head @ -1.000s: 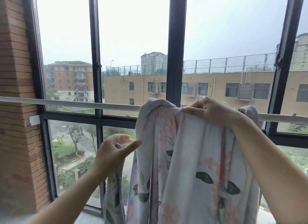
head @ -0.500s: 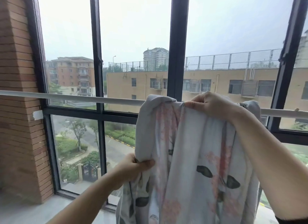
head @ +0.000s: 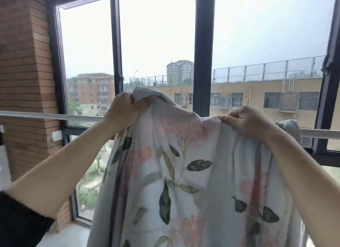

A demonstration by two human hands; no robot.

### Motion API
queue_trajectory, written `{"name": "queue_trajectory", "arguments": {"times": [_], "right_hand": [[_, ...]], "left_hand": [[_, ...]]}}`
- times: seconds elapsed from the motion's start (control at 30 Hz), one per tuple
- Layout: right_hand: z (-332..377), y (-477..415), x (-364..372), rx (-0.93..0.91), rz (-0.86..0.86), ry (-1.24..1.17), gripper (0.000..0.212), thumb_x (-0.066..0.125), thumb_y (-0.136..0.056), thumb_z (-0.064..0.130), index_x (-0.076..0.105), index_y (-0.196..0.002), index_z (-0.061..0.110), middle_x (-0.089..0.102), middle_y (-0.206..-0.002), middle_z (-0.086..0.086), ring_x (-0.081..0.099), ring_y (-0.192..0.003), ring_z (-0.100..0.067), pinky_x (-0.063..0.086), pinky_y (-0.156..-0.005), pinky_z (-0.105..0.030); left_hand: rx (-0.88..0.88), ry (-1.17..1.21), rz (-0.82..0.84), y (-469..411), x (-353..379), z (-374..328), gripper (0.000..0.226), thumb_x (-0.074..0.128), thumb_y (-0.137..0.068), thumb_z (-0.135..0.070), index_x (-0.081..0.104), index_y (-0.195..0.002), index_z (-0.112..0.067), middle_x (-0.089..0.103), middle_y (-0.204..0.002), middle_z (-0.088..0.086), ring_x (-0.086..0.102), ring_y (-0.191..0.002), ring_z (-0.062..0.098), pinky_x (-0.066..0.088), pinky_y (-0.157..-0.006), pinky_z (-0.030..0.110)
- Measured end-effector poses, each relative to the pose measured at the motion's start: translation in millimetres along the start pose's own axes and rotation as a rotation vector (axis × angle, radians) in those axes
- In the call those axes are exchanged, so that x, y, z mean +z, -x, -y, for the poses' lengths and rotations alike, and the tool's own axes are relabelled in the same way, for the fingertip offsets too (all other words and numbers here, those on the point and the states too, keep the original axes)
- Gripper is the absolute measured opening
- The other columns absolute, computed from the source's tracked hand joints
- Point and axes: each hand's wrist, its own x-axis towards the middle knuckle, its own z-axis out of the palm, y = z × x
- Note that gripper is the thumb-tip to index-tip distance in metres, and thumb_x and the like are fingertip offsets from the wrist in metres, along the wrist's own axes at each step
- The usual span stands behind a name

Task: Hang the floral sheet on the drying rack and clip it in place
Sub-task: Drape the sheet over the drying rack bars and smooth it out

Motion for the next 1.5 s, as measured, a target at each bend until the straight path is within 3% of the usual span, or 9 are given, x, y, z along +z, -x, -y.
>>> {"name": "queue_trajectory", "arguments": {"times": [0.07, 0.17, 0.33, 0.53, 0.8, 1.03, 1.27, 1.4, 1.5], "right_hand": [[-4, 0, -4, 0.07, -0.108, -0.007, 0.047, 0.057, -0.093, 0.027, 0.05, -0.051, 0.006, 0.049, -0.05, -0.004, 0.053, -0.06, -0.028, 0.037, -0.059, -0.036], [-5, 1, -8, 0.228, -0.281, 0.063, 0.047, 0.053, -0.095, 0.017, 0.046, -0.049, 0.011, 0.046, -0.052, -0.004, 0.045, -0.056, -0.024, 0.029, -0.062, -0.028], [-4, -3, -14, 0.371, -0.139, 0.153, 0.017, 0.05, -0.088, 0.002, 0.067, -0.089, 0.003, 0.062, -0.088, -0.013, 0.052, -0.08, -0.025, 0.039, -0.072, -0.027], [10, 7, -13, 0.194, -0.066, -0.011, 0.019, 0.056, -0.093, 0.024, 0.073, -0.099, 0.015, 0.069, -0.108, -0.002, 0.056, -0.092, -0.015, 0.041, -0.081, -0.027], [53, 15, 12, -0.213, -0.065, 0.035, 0.042, 0.062, -0.088, 0.045, 0.065, -0.121, 0.019, 0.069, -0.118, 0.004, 0.064, -0.104, -0.007, 0.044, -0.084, -0.017], [66, 1, 36, -0.231, 0.076, 0.299, 0.047, 0.038, -0.095, 0.058, 0.036, -0.142, 0.049, 0.06, -0.132, 0.01, 0.057, -0.119, -0.018, 0.04, -0.076, -0.031], [67, -12, 32, -0.163, 0.254, 0.141, 0.034, 0.045, -0.093, 0.058, 0.053, -0.125, 0.052, 0.064, -0.116, 0.023, 0.057, -0.096, -0.004, 0.044, -0.075, -0.026], [61, -13, 30, -0.144, 0.245, 0.119, 0.035, 0.046, -0.091, 0.06, 0.054, -0.124, 0.053, 0.064, -0.112, 0.025, 0.057, -0.095, -0.003, 0.046, -0.078, -0.027], [59, -14, 32, -0.157, 0.237, 0.128, 0.035, 0.043, -0.091, 0.063, 0.052, -0.123, 0.056, 0.064, -0.11, 0.025, 0.058, -0.097, -0.005, 0.044, -0.075, -0.028]], "left_hand": [[0.067, -0.056, 0.019, -22, 16, -9, 0.038, 0.055, -0.093, -0.042, 0.063, -0.077, -0.008, 0.056, -0.062, 0.0, 0.054, -0.055, 0.015, 0.036, -0.04, 0.012], [0.078, -0.06, -0.014, -52, 40, -26, 0.049, 0.054, -0.09, -0.053, 0.059, -0.104, -0.007, 0.062, -0.087, 0.002, 0.062, -0.077, 0.02, 0.045, -0.054, 0.019], [-0.071, -0.26, 0.245, -59, 88, -29, 0.078, 0.04, -0.082, -0.074, 0.042, -0.124, -0.008, 0.058, -0.11, 0.008, 0.057, -0.094, 0.022, 0.05, -0.079, 0.034], [-0.02, -0.227, 0.369, -63, 88, -13, 0.037, 0.042, -0.099, -0.041, 0.062, -0.086, -0.013, 0.062, -0.086, 0.003, 0.056, -0.078, 0.016, 0.04, -0.064, 0.026], [-0.021, -0.108, 0.317, -57, 85, -12, 0.043, 0.049, -0.097, -0.032, 0.067, -0.071, -0.003, 0.067, -0.078, 0.014, 0.058, -0.071, 0.023, 0.048, -0.066, 0.032], [0.008, -0.127, 0.212, -50, 80, -3, 0.05, 0.046, -0.097, -0.038, 0.073, -0.078, 0.0, 0.073, -0.082, 0.015, 0.067, -0.079, 0.031, 0.055, -0.074, 0.04], [0.254, -0.08, -0.071, -25, 74, 1, 0.06, 0.047, -0.099, -0.032, 0.043, -0.041, -0.017, 0.041, -0.037, -0.005, 0.043, -0.038, 0.016, 0.045, -0.051, 0.031], [0.184, 0.059, -0.147, -1, 64, 14, 0.045, 0.05, -0.095, -0.043, 0.073, -0.074, -0.01, 0.066, -0.062, -0.005, 0.062, -0.057, 0.006, 0.045, -0.057, 0.021], [0.08, 0.117, -0.161, 28, 53, 27, 0.038, 0.056, -0.089, -0.048, 0.071, -0.101, -0.016, 0.069, -0.086, -0.011, 0.059, -0.069, -0.003, 0.038, -0.058, 0.008]]}}
